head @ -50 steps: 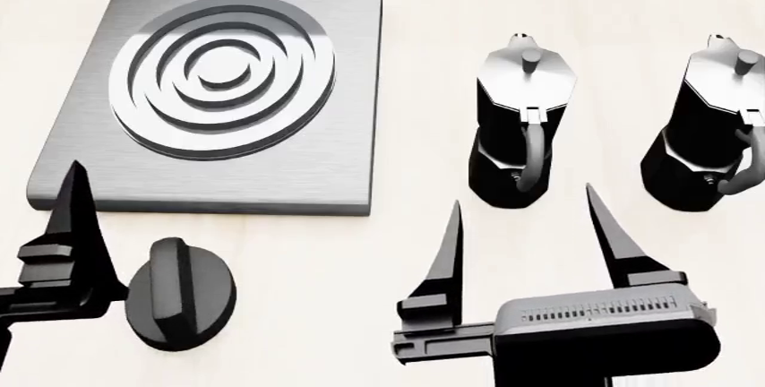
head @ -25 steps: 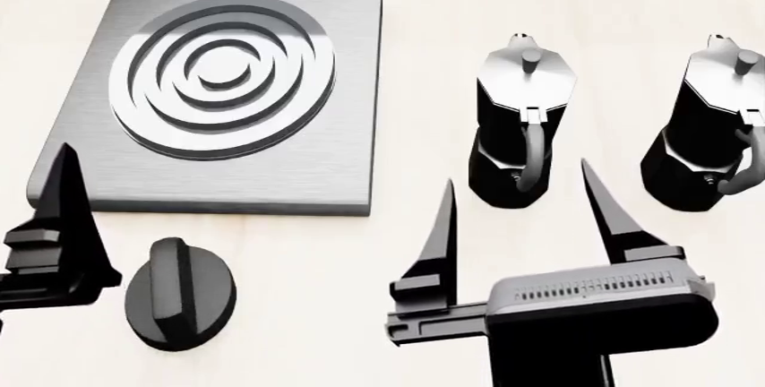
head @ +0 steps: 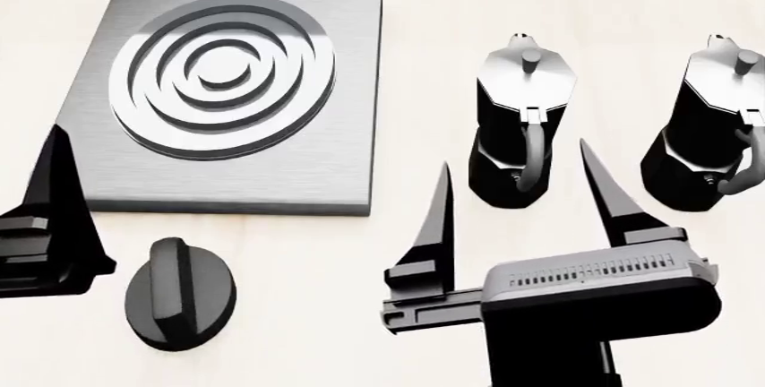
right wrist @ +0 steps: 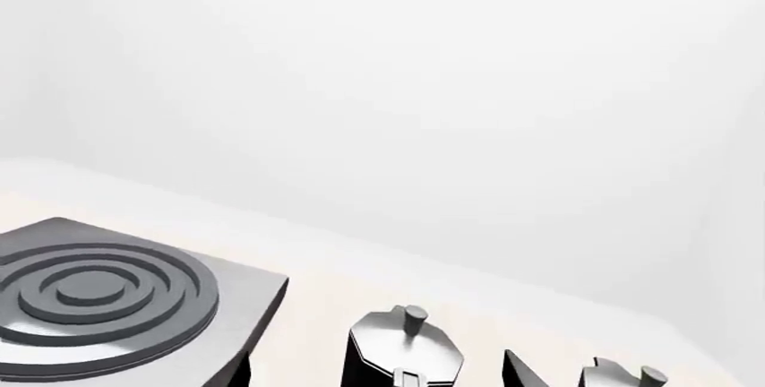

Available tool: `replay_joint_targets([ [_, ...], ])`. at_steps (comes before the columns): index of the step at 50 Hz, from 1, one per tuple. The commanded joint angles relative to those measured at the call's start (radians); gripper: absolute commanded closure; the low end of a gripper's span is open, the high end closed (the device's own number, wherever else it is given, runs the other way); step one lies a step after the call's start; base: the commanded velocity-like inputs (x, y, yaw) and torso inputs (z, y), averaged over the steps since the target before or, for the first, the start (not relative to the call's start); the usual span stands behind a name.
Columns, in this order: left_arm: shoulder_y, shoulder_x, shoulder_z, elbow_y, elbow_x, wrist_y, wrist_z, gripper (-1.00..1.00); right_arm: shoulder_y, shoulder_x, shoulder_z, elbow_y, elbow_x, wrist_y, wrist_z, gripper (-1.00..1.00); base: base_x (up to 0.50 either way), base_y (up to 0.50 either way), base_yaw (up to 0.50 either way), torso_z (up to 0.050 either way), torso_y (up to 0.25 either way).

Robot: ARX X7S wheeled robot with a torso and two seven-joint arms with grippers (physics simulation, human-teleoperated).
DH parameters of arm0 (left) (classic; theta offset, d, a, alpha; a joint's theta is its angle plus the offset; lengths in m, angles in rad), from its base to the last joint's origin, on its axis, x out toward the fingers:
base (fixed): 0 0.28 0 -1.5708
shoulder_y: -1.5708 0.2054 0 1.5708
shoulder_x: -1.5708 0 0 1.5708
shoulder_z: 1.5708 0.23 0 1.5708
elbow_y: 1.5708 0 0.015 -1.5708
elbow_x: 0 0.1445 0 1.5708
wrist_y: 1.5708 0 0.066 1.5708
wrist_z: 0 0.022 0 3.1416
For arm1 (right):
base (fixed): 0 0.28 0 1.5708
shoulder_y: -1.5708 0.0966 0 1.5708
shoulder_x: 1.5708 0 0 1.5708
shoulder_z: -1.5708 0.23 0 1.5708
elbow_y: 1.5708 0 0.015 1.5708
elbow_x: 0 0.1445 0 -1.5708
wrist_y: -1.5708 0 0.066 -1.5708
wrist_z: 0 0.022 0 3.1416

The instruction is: Turn off the stove.

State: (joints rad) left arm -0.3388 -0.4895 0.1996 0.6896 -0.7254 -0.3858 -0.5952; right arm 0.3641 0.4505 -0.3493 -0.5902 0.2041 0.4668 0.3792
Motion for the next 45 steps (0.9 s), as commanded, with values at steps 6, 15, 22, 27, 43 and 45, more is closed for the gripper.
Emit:
replay_joint_targets([
  [6, -0.017, 0.016, -0.028, 0.017, 0.001, -0.011, 0.017, -1.0, 0.022, -0.015, 0.026, -0.028, -0.016, 0.029, -0.018, -1.0, 0.0, 0.0, 0.0, 0.0, 0.0],
  [15, -0.027, 0.013, -0.03, 0.027, -0.008, -0.014, 0.01, -1.0, 0.033, -0.014, 0.024, -0.037, -0.014, 0.034, -0.019, -1.0, 0.0, 0.0, 0.0, 0.0, 0.0],
  [22, -0.037, 0.015, -0.033, 0.028, -0.016, -0.019, 0.002, -1.0, 0.045, -0.007, 0.039, -0.057, -0.003, 0.052, -0.018, -1.0, 0.0, 0.0, 0.0, 0.0, 0.0],
  [27, -0.044, 0.011, -0.041, 0.047, -0.035, -0.028, -0.012, -1.0, 0.053, -0.003, 0.034, -0.067, -0.006, 0.067, -0.017, -1.0, 0.0, 0.0, 0.0, 0.0, 0.0],
  [43, -0.063, 0.002, -0.056, 0.087, -0.063, -0.035, -0.033, -1.0, 0.076, 0.003, 0.031, -0.082, -0.004, 0.087, -0.018, -1.0, 0.0, 0.0, 0.0, 0.0, 0.0],
  [45, -0.068, 0.001, -0.056, 0.089, -0.067, -0.038, -0.037, -1.0, 0.079, 0.005, 0.031, -0.087, -0.003, 0.092, -0.018, -1.0, 0.0, 0.0, 0.0, 0.0, 0.0],
])
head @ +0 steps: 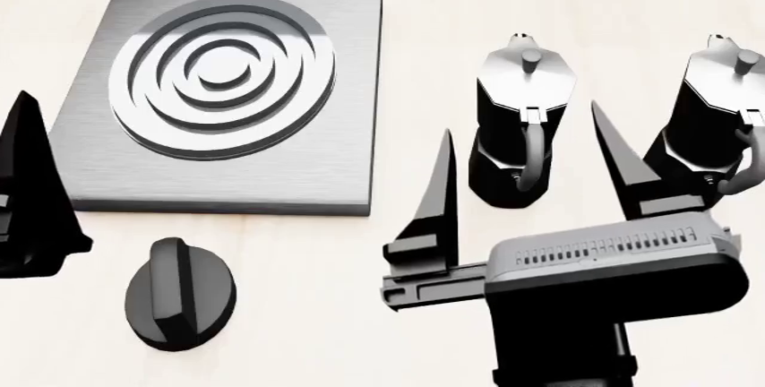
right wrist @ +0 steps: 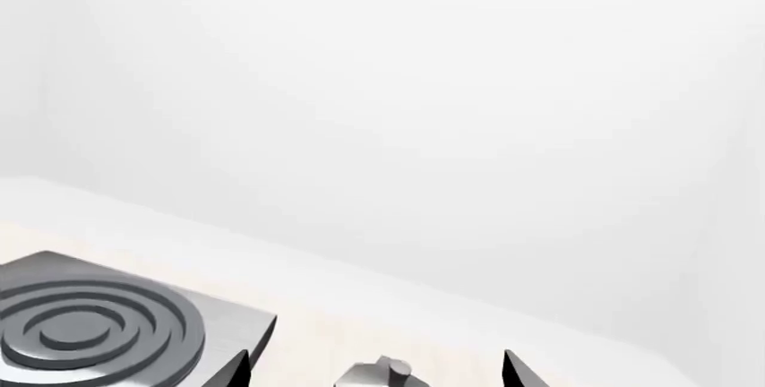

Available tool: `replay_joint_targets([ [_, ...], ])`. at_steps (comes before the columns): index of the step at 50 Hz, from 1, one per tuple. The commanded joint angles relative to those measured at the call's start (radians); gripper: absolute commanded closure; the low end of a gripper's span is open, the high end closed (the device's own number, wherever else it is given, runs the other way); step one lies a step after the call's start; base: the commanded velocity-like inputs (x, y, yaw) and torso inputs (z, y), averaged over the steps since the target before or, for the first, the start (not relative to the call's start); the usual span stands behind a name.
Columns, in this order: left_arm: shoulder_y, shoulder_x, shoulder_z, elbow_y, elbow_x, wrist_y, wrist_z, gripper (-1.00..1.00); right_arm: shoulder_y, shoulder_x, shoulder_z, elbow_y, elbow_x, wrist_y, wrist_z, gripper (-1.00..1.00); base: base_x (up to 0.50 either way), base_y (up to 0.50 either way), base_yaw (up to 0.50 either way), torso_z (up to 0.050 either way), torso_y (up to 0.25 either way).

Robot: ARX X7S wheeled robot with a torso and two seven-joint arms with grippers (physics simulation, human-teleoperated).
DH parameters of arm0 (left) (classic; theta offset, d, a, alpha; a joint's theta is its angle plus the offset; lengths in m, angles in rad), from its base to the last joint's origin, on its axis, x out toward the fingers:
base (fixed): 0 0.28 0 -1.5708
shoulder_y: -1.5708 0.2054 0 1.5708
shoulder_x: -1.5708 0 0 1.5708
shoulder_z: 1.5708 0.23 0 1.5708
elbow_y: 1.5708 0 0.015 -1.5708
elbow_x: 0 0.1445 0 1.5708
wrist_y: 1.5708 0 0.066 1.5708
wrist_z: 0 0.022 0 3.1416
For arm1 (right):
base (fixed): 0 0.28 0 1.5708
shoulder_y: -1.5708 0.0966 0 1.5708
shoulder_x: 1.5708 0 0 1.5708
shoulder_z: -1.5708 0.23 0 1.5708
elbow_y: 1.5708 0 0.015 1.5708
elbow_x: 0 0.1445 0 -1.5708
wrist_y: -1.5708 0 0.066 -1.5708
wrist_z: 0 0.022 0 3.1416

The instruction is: Turn off the stove.

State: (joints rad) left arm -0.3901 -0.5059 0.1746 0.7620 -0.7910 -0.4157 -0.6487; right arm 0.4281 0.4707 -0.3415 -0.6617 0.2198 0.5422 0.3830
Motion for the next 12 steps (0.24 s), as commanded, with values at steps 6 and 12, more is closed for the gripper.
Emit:
replay_joint_targets([
  [6, -0.028, 0.018, -0.032, 0.024, -0.008, -0.011, 0.009, -1.0, 0.023, -0.012, 0.028, -0.025, -0.015, 0.026, -0.022, -1.0, 0.0, 0.0, 0.0, 0.0, 0.0],
  [12, -0.031, 0.011, -0.043, 0.046, -0.027, -0.016, -0.006, -1.0, 0.025, -0.009, 0.026, -0.029, -0.017, 0.025, -0.021, -1.0, 0.0, 0.0, 0.0, 0.0, 0.0],
])
